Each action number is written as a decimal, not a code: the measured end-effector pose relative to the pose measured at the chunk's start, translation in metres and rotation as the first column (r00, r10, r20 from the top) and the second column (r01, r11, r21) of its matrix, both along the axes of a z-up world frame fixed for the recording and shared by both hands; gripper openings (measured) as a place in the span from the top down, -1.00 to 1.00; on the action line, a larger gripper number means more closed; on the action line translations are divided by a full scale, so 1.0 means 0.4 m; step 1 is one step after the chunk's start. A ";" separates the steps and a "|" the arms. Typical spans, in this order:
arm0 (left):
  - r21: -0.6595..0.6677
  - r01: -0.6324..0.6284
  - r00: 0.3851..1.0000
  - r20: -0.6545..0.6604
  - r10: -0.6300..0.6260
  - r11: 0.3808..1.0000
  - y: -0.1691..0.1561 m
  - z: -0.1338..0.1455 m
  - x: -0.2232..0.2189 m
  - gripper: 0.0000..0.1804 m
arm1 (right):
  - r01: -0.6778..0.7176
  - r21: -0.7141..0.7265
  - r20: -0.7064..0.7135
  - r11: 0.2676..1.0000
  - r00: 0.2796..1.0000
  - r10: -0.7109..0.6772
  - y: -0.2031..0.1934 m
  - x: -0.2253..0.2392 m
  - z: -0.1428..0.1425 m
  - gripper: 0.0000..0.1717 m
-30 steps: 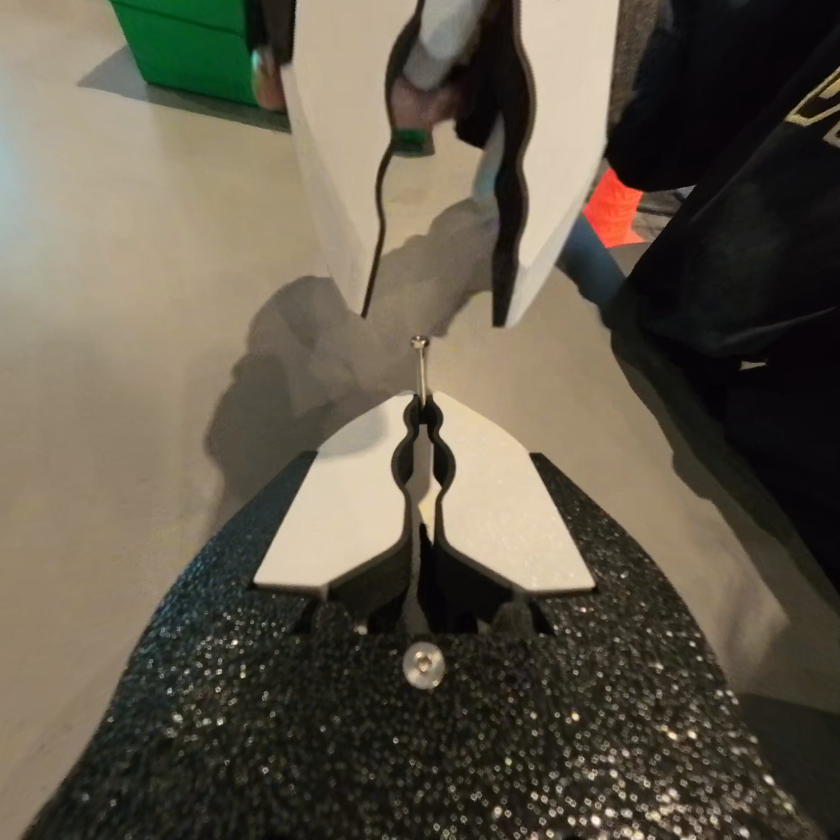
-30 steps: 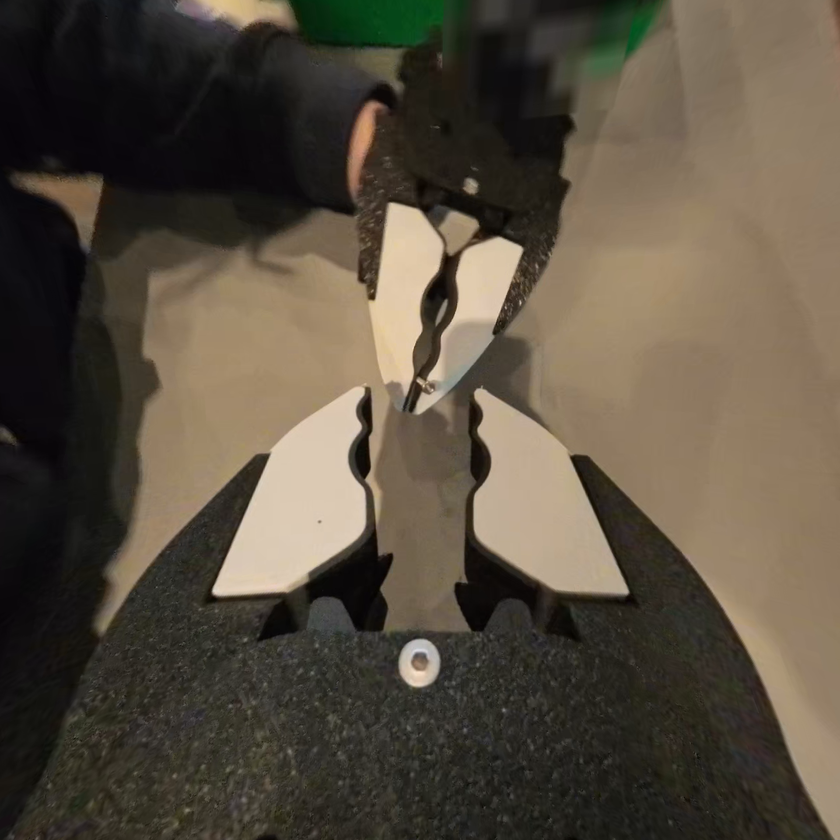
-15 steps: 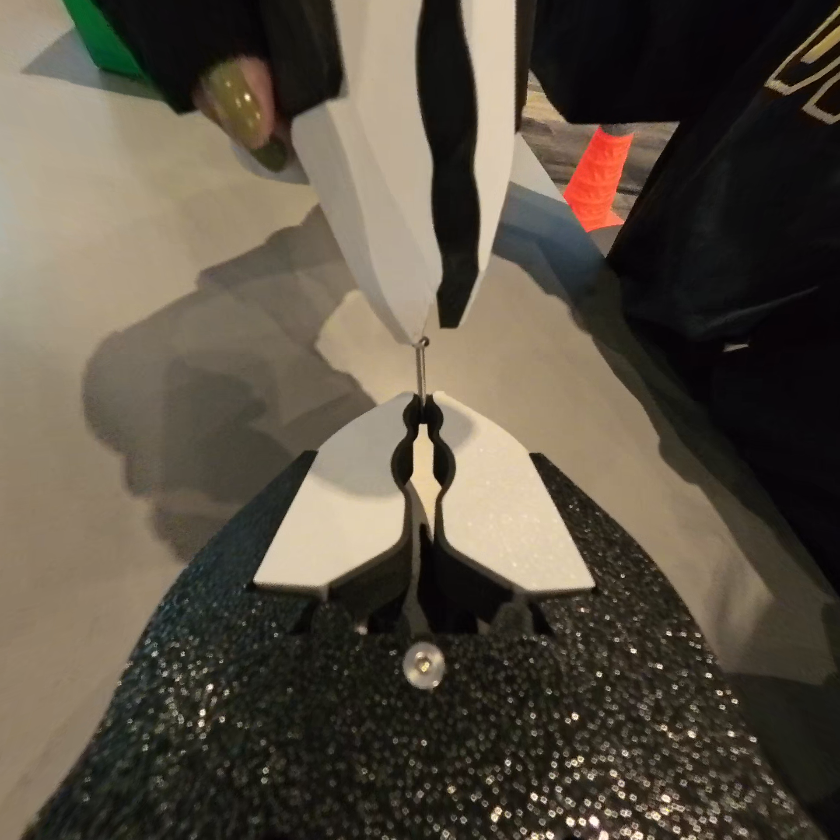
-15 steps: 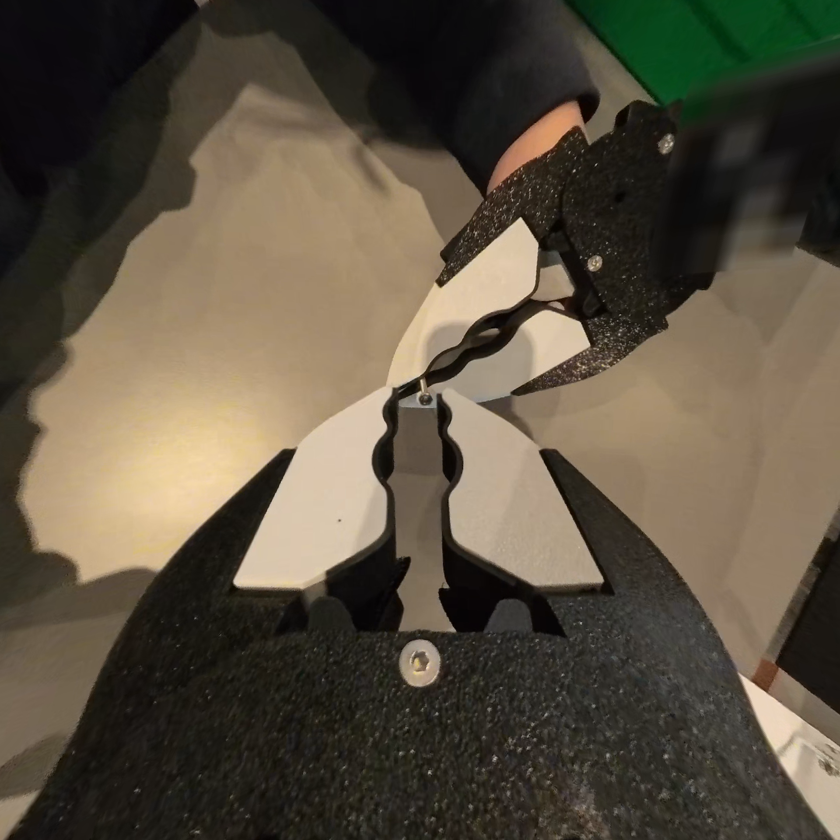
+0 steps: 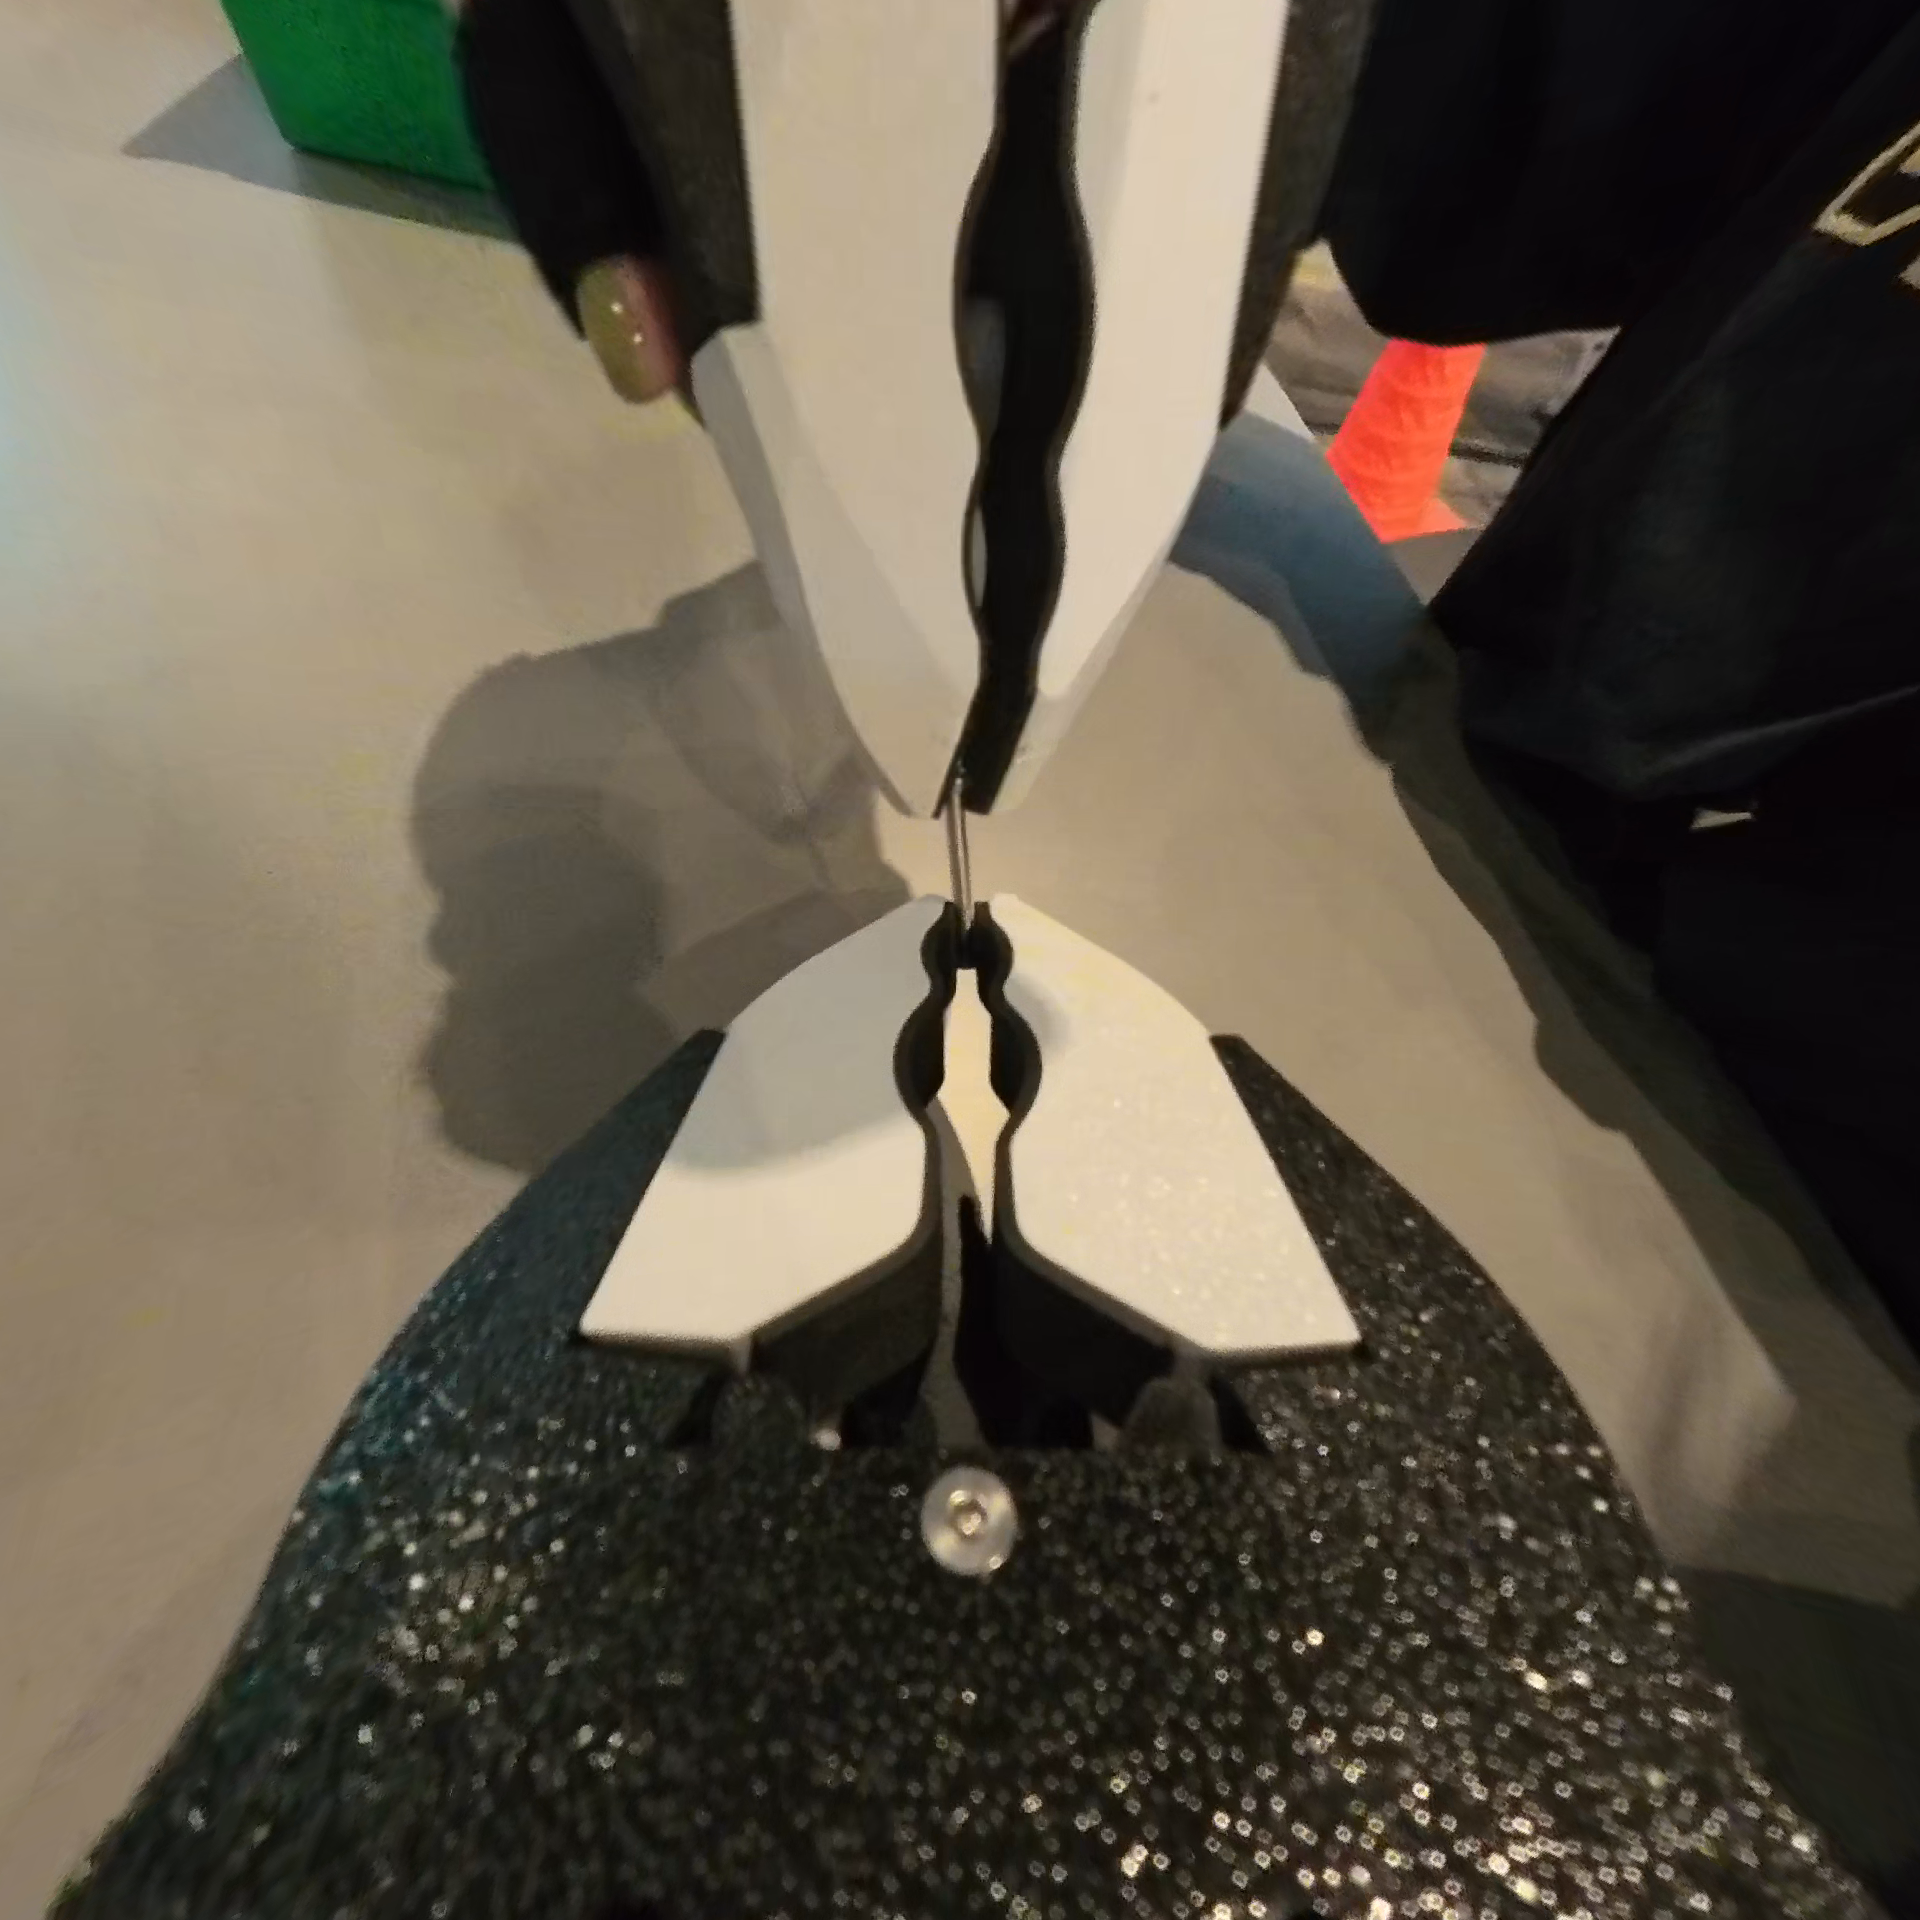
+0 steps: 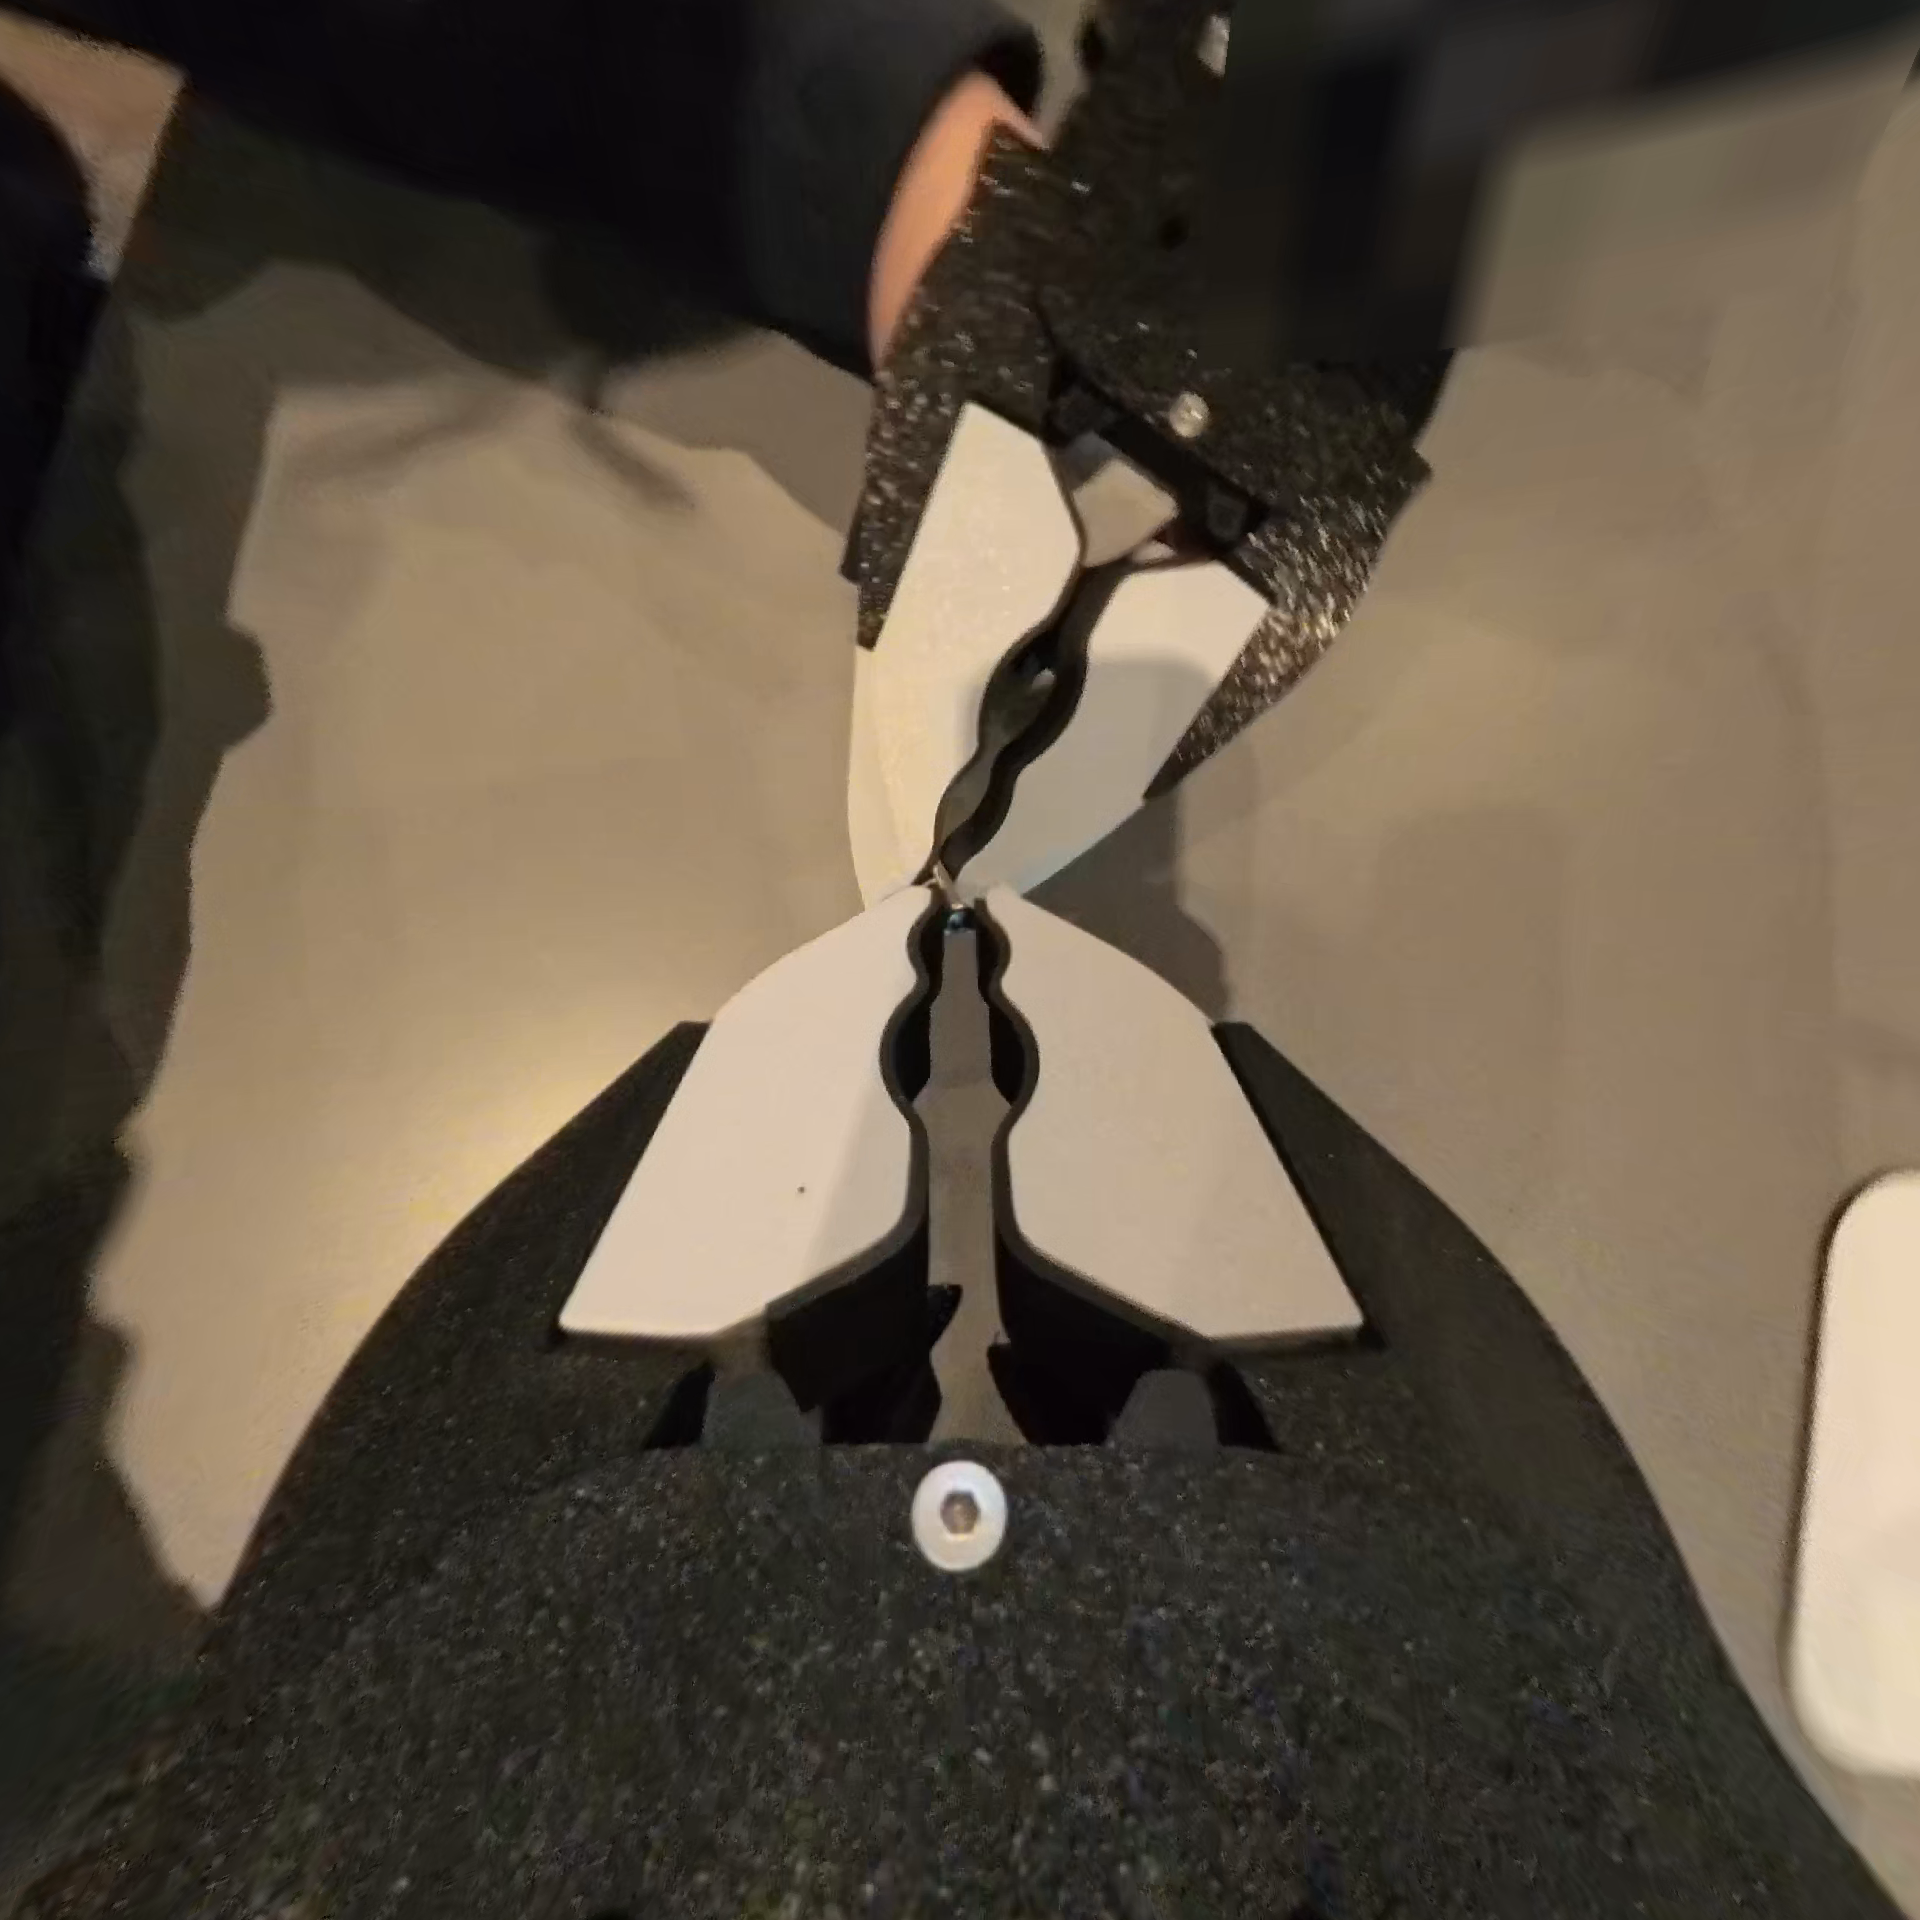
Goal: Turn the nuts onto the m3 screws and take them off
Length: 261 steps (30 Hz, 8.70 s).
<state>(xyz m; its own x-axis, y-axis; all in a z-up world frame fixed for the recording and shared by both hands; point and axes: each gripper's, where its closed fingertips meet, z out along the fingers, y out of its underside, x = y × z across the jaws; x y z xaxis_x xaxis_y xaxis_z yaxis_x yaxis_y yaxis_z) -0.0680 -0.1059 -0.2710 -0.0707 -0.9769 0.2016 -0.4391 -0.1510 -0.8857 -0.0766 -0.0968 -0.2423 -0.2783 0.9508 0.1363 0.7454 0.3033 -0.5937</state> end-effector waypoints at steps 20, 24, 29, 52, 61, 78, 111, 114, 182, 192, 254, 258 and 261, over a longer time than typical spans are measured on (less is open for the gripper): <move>-0.003 0.018 1.000 0.012 -0.018 1.000 -0.007 0.002 0.000 0.97 | -0.071 -0.001 -0.128 0.997 0.989 0.071 -0.033 0.015 0.046 0.69; -0.004 0.027 1.000 0.014 -0.027 1.000 -0.010 0.002 0.000 0.97 | -0.194 0.039 -0.103 0.980 0.975 0.197 -0.021 0.016 0.031 0.85; -0.008 0.033 0.999 0.014 -0.033 0.999 -0.012 0.002 0.000 0.97 | -0.278 0.078 -0.039 0.957 0.959 0.282 -0.015 0.012 0.017 0.85; 0.017 -0.011 0.999 -0.044 0.011 1.000 0.001 -0.018 0.008 0.98 | 0.471 -0.243 -0.005 0.848 0.874 -0.486 -0.002 0.007 -0.021 0.93; 0.013 -0.022 1.000 -0.021 0.022 1.000 0.006 -0.010 0.007 0.98 | 0.462 -0.285 -0.111 0.840 0.854 -0.508 -0.005 0.012 0.009 0.88; 0.019 -0.185 0.972 0.148 0.181 0.982 0.059 0.049 -0.014 0.97 | 0.386 -0.360 -0.607 0.849 0.595 -0.527 0.118 0.017 0.092 0.75; 0.047 -0.366 0.912 0.215 0.349 0.929 0.113 0.071 -0.035 0.97 | 0.191 -0.375 -0.759 0.907 0.499 -0.418 0.068 -0.011 0.092 0.70; 0.039 -0.358 0.914 0.216 0.342 0.933 0.112 0.072 -0.035 0.97 | 0.168 -0.378 -0.779 0.911 0.474 -0.411 0.070 -0.027 0.102 0.70; 0.036 -0.317 0.939 0.152 0.308 0.948 0.101 0.051 -0.023 0.98 | 0.211 -0.375 -0.711 0.903 0.560 -0.426 0.063 -0.040 0.068 0.90; 0.037 -0.312 0.942 0.146 0.304 0.949 0.099 0.049 -0.023 0.98 | 0.206 -0.368 -0.718 0.907 0.557 -0.418 0.061 -0.038 0.070 0.91; 0.020 -0.294 0.949 0.129 0.289 0.956 0.095 0.043 -0.020 0.98 | 0.292 -0.341 -0.710 0.893 0.543 -0.449 0.087 -0.036 0.063 0.84; 0.018 -0.297 0.947 0.135 0.292 0.955 0.096 0.045 -0.021 0.98 | 0.215 -0.330 -0.718 0.919 0.575 -0.392 0.051 -0.034 0.065 1.00; 0.017 -0.294 0.948 0.133 0.290 0.956 0.095 0.044 -0.021 0.98 | 0.256 -0.326 -0.731 0.910 0.542 -0.415 0.066 -0.028 0.071 0.93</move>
